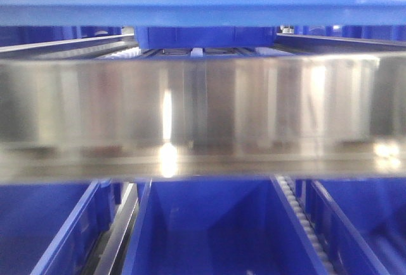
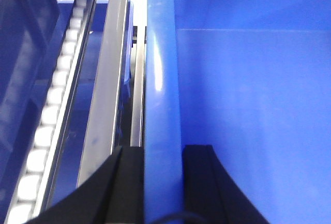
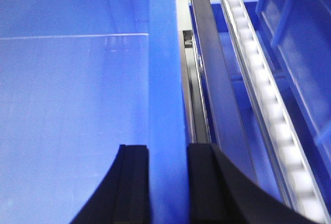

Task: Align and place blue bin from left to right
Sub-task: 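Back the base away from the shelf, holding the bin with both grippers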

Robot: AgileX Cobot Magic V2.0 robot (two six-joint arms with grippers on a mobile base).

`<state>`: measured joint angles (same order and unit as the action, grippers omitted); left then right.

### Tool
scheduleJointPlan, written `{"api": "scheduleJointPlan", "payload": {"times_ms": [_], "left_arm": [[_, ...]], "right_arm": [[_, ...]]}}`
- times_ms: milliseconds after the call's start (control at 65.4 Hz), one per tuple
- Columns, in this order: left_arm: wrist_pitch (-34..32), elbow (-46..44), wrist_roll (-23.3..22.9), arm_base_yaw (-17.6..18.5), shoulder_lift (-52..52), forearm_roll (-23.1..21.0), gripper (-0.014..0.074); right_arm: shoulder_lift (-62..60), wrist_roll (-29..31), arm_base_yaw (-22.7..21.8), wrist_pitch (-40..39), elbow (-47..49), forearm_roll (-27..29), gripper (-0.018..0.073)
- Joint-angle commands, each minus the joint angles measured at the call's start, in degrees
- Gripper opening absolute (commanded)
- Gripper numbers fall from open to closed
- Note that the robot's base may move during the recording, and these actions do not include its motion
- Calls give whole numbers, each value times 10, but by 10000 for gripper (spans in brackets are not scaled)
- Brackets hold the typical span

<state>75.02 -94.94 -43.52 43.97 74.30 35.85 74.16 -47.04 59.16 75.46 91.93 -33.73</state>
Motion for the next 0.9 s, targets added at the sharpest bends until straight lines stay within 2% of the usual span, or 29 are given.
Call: {"api": "scheduleJointPlan", "payload": {"times_ms": [0,887], "left_arm": [[-51,-6,1,8,-8,-7,-111],[-51,-6,1,8,-8,-7,-111]], "right_arm": [[-1,1,4,-55,5,-15,-71],[-1,1,4,-159,5,-15,-71]]}}
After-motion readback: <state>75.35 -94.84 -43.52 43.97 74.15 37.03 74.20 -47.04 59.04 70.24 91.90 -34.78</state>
